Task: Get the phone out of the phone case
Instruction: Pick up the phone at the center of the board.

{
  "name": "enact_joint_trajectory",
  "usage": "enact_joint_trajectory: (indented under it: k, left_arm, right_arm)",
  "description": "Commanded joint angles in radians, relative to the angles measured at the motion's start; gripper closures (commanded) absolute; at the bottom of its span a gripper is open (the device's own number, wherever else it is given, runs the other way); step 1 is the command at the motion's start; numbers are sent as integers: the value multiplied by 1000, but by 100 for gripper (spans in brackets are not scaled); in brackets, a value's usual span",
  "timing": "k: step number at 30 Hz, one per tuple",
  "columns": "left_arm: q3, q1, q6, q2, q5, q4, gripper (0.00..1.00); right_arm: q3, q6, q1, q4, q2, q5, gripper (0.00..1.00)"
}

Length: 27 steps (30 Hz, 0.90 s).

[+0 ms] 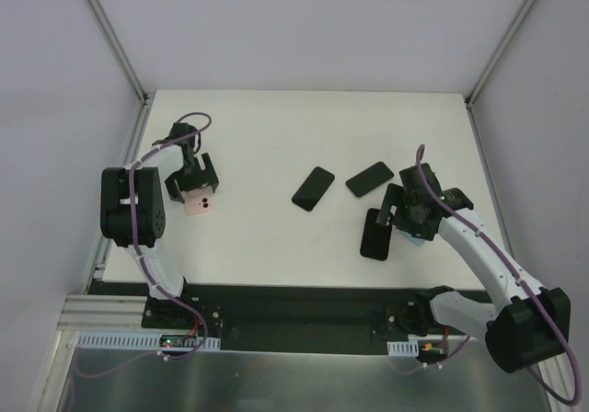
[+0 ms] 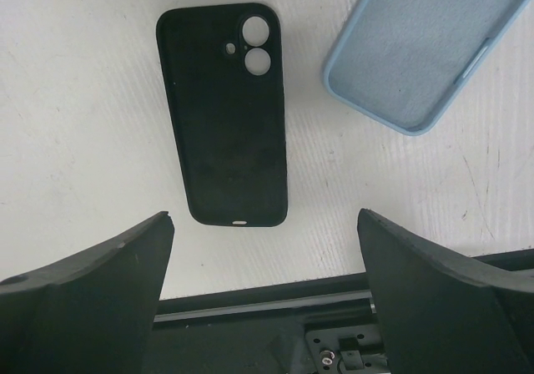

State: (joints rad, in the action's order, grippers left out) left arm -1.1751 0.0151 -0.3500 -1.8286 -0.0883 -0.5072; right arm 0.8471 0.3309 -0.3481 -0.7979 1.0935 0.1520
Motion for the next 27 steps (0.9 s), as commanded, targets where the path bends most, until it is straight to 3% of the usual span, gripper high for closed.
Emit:
enact_joint_trajectory:
  k: [1,7,8,12,16,18,21,27]
  left_arm:
    - [34,8,-23,-8,-13,-33,7]
    - [34,-12,-43,-14,19,-31,32]
    - [34,-24,-47,-14,25,-31,41]
    - [34,-122,-66,-5,39,-30,53]
    - [51,-197,-115,46,134,-16,56]
    - [60,-240,-130,77,200,-2,58]
    - [84,-299,-159,127,272,15,59]
    - [160,-391,-202,212,387,67,59]
  right_arm:
    - [38,-7,-6,-7,-29,0,6]
    - [33,-1,-9,-21,-46,3,6]
    - [33,-1,-11,-21,-52,3,6]
    - [32,7,-20,-23,-58,0,6]
    - [29,19,-52,23,-55,-67,6]
    - [17,49,-71,80,-50,-186,6]
    - [-20,124,-95,295,-27,-326,6]
    - [96,198,-137,437,149,-416,6]
